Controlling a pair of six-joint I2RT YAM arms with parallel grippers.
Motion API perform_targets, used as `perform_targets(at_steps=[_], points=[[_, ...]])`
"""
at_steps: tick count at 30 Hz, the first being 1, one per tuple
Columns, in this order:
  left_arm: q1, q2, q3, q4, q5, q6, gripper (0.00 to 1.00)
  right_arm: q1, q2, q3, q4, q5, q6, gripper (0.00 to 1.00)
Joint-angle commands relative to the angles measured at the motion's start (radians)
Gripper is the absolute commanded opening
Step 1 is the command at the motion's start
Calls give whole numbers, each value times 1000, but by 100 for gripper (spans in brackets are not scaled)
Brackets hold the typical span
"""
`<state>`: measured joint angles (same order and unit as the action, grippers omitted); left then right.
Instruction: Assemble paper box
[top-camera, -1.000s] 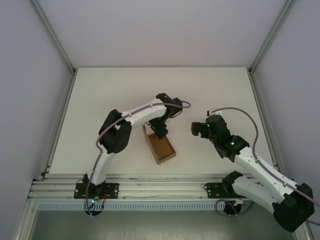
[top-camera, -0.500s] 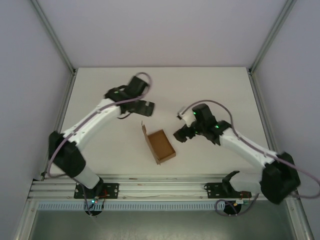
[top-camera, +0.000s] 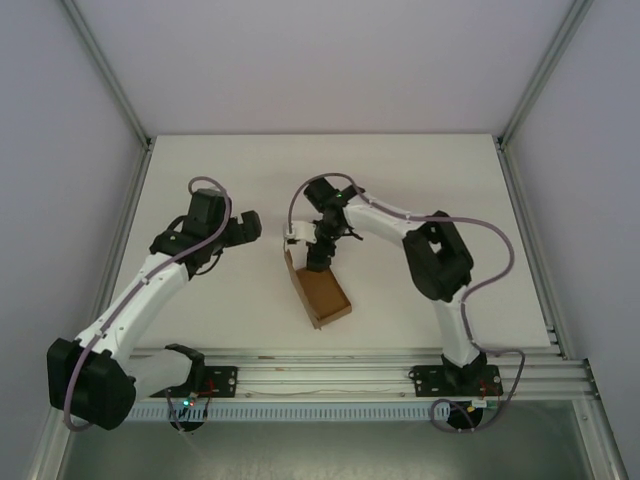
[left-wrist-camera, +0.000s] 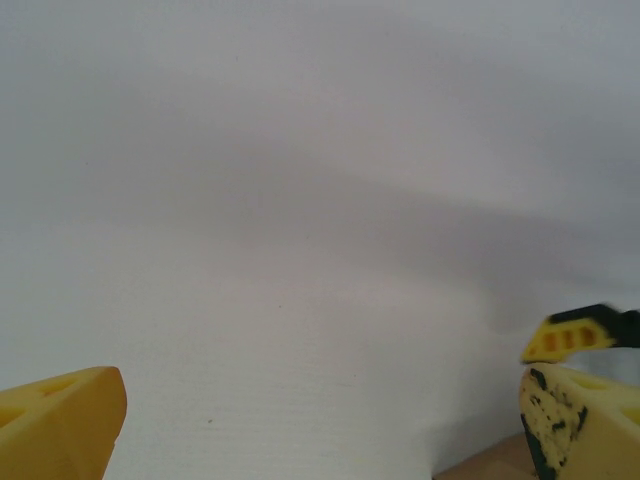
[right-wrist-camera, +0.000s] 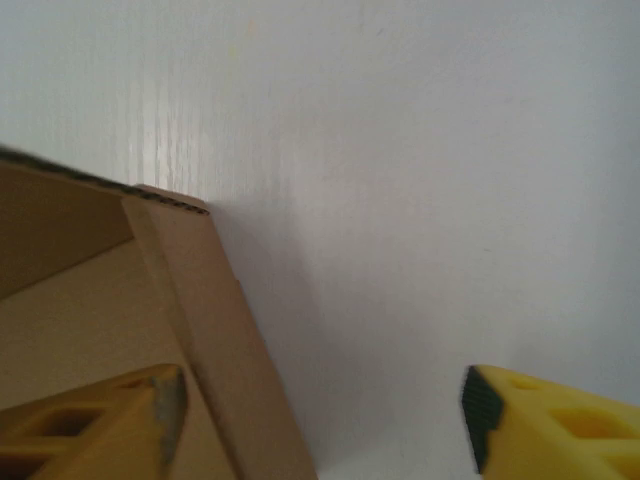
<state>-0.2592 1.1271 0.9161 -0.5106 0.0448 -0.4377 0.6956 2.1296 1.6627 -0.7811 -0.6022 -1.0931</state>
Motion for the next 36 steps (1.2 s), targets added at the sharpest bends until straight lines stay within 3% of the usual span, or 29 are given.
perform_targets(at_steps=[1, 2, 5, 9, 11, 16, 20, 25, 31, 36], points=[[9, -38, -30, 36, -21, -9, 100, 13, 46, 60, -113, 25, -12, 58], [9, -40, -32, 33, -28, -10, 100, 15, 53, 63, -102, 32, 3, 55], [10, -46, -24, 15, -51, -15, 100, 19, 31, 20, 1, 77, 98, 29], [9, -57, -7, 15, -76, -26, 100, 20, -90, -170, 276, 181, 284, 15], [9, -65, -5, 25, -89, -33, 100, 19, -155, -272, 398, 266, 409, 13], [10, -78, 1, 49, -112, -48, 100, 25, -282, -428, 490, 565, 843, 12], [9, -63, -1, 77, -111, -58, 100, 52, -342, -486, 345, 849, 1345, 13], [10, -10, 6, 114, -54, -35, 100, 133, -364, -531, 240, 887, 1658, 15], [10, 47, 18, 136, 26, -4, 100, 175, -416, -612, 290, 880, 1831, 26], [9, 69, 20, 167, 148, 73, 100, 190, -494, -641, 313, 912, 1815, 41]])
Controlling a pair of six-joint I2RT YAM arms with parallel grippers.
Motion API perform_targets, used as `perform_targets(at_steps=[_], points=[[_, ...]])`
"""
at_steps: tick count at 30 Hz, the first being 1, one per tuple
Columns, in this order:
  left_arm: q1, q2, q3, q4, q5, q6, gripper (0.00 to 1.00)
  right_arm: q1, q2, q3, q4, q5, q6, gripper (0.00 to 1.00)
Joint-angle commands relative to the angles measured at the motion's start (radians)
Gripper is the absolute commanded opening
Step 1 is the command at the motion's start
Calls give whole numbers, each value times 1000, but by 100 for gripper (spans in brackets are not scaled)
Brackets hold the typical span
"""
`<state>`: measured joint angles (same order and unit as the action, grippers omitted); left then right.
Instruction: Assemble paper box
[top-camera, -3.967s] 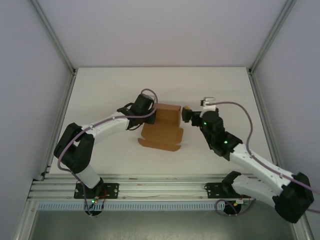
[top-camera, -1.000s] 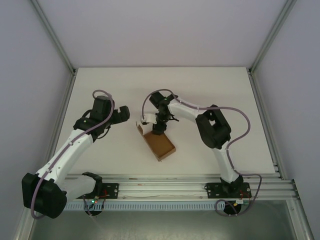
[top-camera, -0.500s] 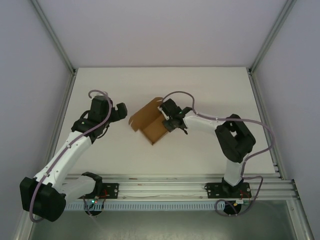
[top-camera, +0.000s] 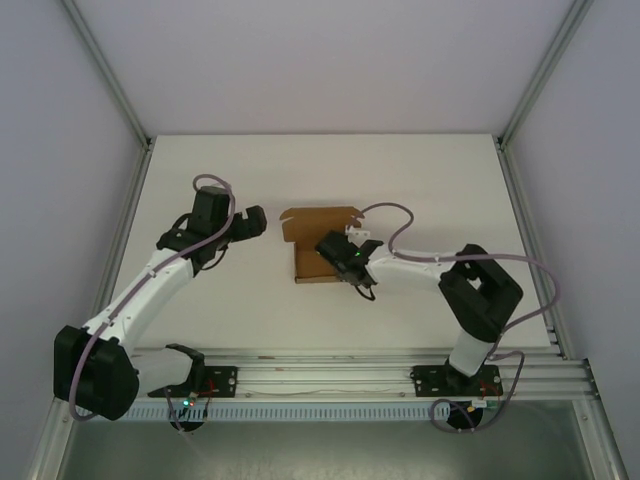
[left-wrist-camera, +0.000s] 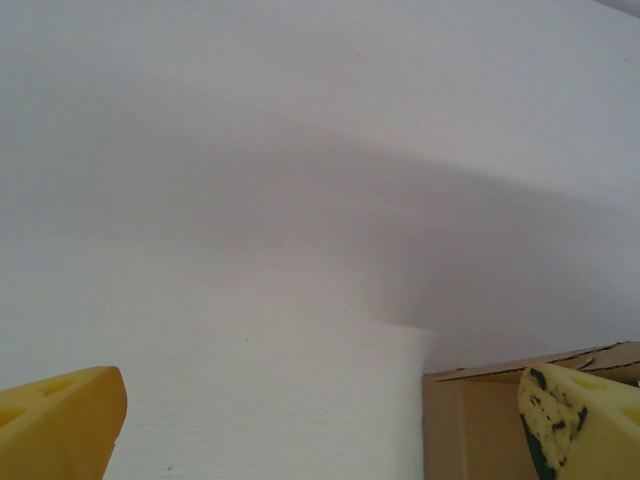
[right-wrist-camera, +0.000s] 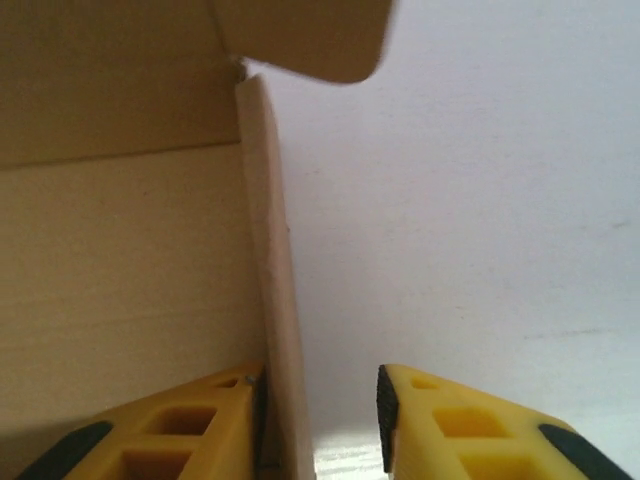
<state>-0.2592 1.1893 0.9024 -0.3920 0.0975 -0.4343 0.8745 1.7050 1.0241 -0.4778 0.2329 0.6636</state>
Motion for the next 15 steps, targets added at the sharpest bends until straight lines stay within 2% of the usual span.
perform_targets(at_steps=[1, 3, 5, 8, 11, 15], points=[[9, 11, 33, 64, 139, 98, 100, 11, -92, -6, 13, 83, 30, 46], [9, 25, 45, 74, 222, 152, 100, 11, -152, -15, 16, 91, -49, 64], [7, 38, 52, 100, 308, 211, 100, 11, -206, -21, 21, 104, -167, 75], [4, 71, 63, 140, 422, 319, 100, -7, -277, -29, 65, 81, -411, 99], [1, 126, 111, 102, 484, 423, 100, -61, -320, -22, 130, -35, -657, 100], [-8, 231, 210, -35, 524, 582, 100, -210, -311, 39, 169, -280, -850, 100]])
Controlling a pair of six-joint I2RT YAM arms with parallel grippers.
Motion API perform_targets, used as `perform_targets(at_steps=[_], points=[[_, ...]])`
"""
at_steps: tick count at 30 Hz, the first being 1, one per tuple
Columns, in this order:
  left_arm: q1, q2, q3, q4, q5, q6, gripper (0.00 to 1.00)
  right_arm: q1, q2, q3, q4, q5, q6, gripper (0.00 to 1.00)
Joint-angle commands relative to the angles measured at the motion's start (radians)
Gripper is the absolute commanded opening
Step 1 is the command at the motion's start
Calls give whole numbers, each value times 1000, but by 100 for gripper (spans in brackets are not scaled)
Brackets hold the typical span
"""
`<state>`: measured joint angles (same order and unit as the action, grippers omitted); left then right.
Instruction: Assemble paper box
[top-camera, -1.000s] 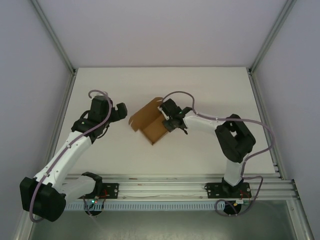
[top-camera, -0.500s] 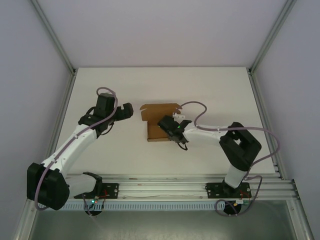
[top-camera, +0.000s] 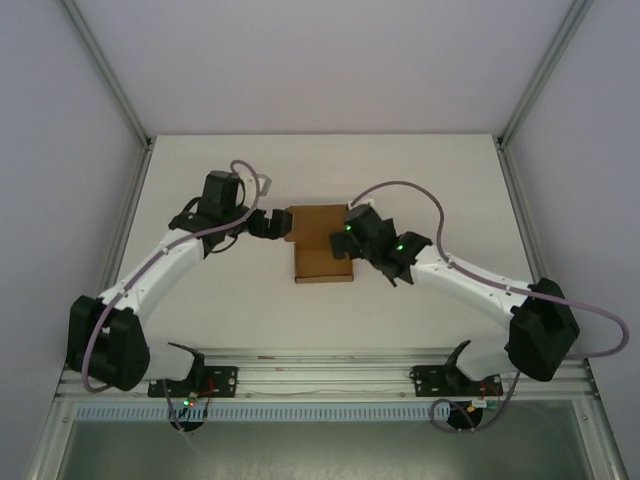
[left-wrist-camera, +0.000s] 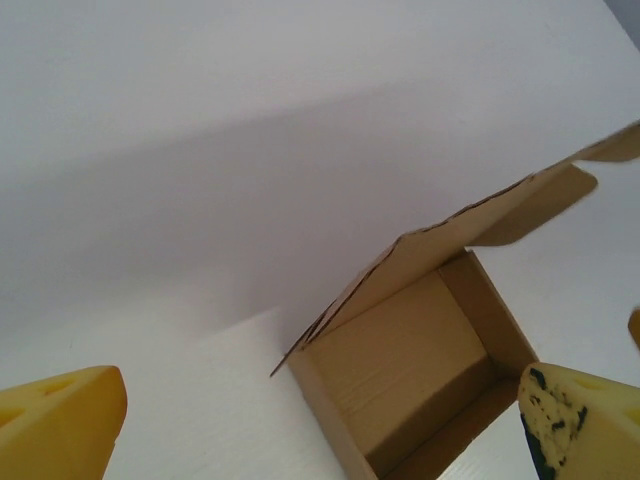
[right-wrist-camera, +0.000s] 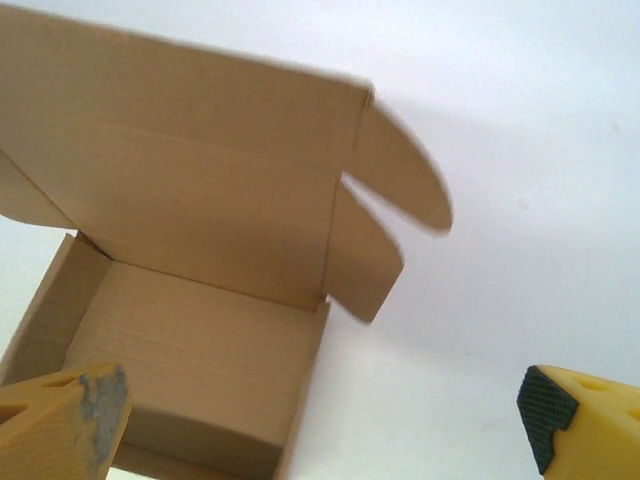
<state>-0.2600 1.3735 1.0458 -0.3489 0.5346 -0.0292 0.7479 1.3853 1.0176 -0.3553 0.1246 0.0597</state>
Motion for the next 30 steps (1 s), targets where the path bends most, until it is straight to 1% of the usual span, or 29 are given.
perform_targets(at_steps=[1, 3, 5, 6, 8, 9, 11, 12, 13, 14, 15, 17, 18, 19, 21, 23, 24, 26, 28, 30], points=[[-8, 73, 84, -98, 89, 209, 100, -119, 24, 71, 34, -254, -296, 100], [-10, 134, 126, -139, 79, 254, 100, -172, 74, 133, -18, -375, -403, 100], [-15, 194, 187, -207, 94, 305, 100, -195, 130, 201, -92, -455, -515, 98], [-17, 217, 206, -227, 104, 331, 99, -196, 158, 231, -127, -471, -565, 96], [-25, 254, 232, -251, 120, 386, 92, -198, 213, 285, -175, -460, -613, 87], [-28, 272, 245, -258, 113, 402, 89, -199, 238, 316, -202, -453, -623, 85], [-29, 310, 281, -286, 97, 420, 79, -207, 292, 375, -258, -437, -628, 77], [-30, 329, 301, -303, 92, 429, 74, -210, 314, 397, -283, -438, -635, 75], [-30, 348, 319, -315, 88, 431, 66, -212, 334, 415, -304, -428, -637, 71], [-31, 367, 338, -328, 79, 432, 59, -211, 352, 433, -321, -420, -635, 66], [-34, 381, 354, -337, 72, 434, 53, -214, 365, 444, -337, -416, -639, 64], [-39, 397, 369, -344, 65, 436, 40, -215, 383, 459, -357, -401, -641, 54], [-41, 400, 371, -344, 69, 439, 32, -214, 388, 462, -363, -389, -637, 48], [-47, 400, 373, -346, 72, 446, 26, -216, 391, 465, -369, -380, -635, 42], [-55, 397, 372, -352, 66, 453, 17, -217, 397, 471, -388, -372, -633, 35], [-64, 391, 368, -348, 40, 449, 11, -218, 396, 475, -402, -360, -630, 26], [-68, 386, 368, -348, 24, 442, 11, -217, 391, 474, -404, -355, -629, 21], [-77, 378, 368, -335, -13, 414, 2, -217, 389, 477, -407, -347, -620, 7], [-89, 367, 371, -314, -62, 375, 0, -217, 389, 488, -415, -340, -597, 3], [-101, 354, 376, -282, -122, 313, 0, -217, 384, 495, -398, -323, -546, 3]])
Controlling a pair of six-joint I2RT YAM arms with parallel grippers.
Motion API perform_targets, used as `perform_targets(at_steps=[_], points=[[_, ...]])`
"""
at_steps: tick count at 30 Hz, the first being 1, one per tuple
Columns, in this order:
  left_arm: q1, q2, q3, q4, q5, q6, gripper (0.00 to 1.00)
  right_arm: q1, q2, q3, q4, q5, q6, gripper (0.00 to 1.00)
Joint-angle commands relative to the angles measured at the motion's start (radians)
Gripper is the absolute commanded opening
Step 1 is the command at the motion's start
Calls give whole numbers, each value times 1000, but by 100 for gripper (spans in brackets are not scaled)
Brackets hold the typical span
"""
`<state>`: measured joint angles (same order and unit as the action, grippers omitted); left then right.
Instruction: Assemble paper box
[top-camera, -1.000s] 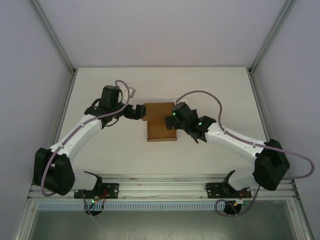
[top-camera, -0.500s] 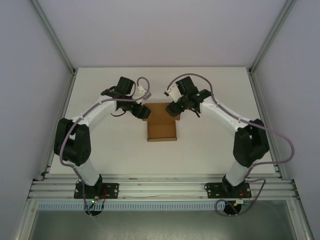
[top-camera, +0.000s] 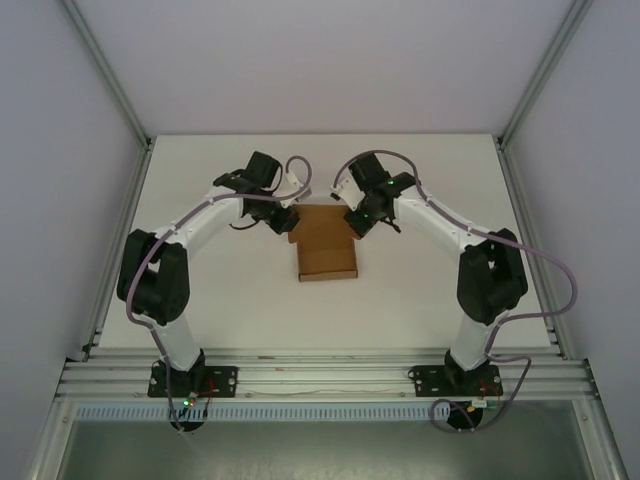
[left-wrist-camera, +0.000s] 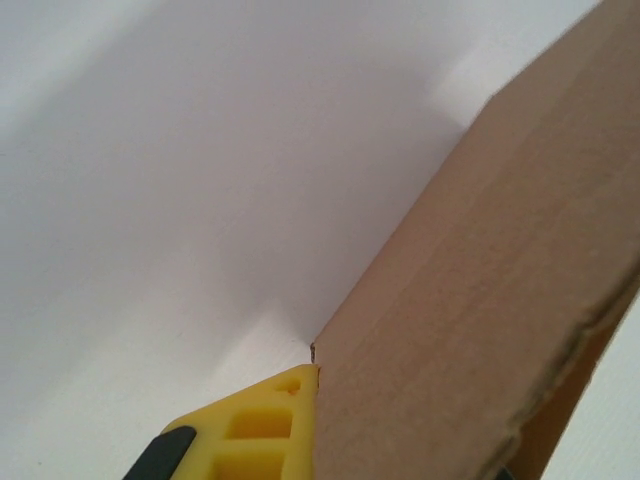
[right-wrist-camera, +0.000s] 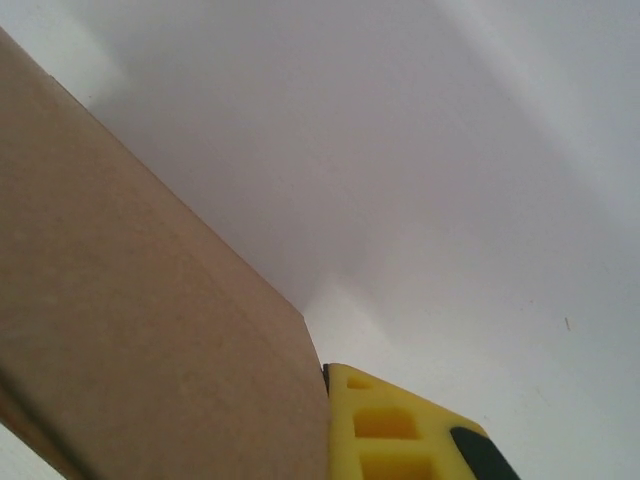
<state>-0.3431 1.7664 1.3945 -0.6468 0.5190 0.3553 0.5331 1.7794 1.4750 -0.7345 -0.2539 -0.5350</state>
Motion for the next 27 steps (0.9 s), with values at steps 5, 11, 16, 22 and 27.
perform_targets(at_steps=[5, 11, 16, 22, 27], points=[[-43, -55, 35, 93, -215, -318, 0, 0, -40, 18, 106, 140, 305, 3], [-78, -51, -26, 235, -299, -645, 0, 25, -50, -37, 252, 239, 683, 1], [-87, -31, -72, 345, -358, -845, 0, 64, -65, -105, 379, 259, 836, 0], [-108, -29, -107, 450, -341, -948, 0, 106, -58, -128, 415, 389, 937, 1], [-121, -36, -179, 528, -340, -933, 0, 139, -58, -187, 517, 470, 996, 1]])
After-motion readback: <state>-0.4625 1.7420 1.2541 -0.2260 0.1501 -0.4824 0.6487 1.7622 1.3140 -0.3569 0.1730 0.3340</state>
